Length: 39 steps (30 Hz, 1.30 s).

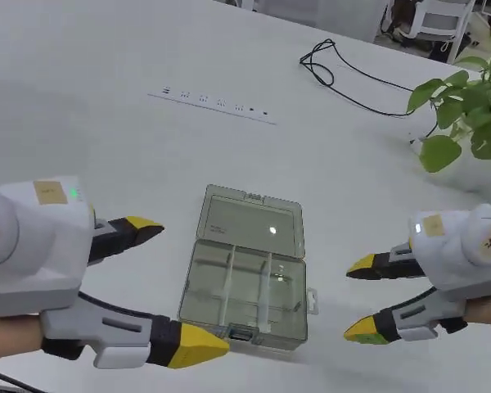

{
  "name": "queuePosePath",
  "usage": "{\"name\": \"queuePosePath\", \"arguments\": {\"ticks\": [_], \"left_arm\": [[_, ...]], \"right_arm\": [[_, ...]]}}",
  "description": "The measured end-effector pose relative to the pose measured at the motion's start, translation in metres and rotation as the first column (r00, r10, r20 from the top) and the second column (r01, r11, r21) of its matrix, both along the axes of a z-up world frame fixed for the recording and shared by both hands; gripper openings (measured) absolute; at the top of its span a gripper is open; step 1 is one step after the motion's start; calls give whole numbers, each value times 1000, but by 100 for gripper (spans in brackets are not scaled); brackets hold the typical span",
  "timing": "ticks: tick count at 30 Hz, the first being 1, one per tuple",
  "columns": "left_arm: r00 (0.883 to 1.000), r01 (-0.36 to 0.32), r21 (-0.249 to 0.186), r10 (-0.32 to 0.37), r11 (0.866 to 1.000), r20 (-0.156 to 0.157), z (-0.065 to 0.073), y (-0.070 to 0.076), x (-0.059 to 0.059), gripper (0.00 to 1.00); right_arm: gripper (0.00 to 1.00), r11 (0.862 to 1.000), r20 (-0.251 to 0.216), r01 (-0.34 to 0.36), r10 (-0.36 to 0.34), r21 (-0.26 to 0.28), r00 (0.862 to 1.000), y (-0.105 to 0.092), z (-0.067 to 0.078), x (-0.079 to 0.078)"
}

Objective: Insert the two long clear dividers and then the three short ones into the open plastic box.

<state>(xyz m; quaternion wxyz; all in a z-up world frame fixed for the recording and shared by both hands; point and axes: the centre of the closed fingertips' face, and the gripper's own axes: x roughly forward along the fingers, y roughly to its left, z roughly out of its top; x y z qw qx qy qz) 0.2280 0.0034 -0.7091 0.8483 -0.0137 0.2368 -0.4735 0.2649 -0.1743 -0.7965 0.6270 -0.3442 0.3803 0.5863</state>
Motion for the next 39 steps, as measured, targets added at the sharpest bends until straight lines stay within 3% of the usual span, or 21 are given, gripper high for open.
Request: {"name": "queuePosePath", "arguments": {"ticks": [12,15,24,27,29,39], "left_arm": [[1000,1,1,-1,1000,-18,-9,2,0,100],[1000,17,30,-17,999,-10,-15,3,-1,100],[1000,20,42,-20,999,-16,-21,7,0,100],[1000,18,38,-17,999,-15,-20,8,1,100],[1000,15,33,-14,999,-15,-20,8,2,100],[1000,14,20,-14,1000,-12,-18,7,5,100]], "right_arm": [[53,983,-18,-124,123,-133,992,-14,-40,7],[50,977,-27,-141,138,-159,990,-18,-49,9],[46,968,-28,-160,158,-191,987,-19,-60,11],[43,970,-18,-150,149,-190,989,-19,-59,13],[42,958,17,-187,195,-216,981,-20,-60,14],[33,957,13,-184,192,-225,981,-20,-59,13]]}}
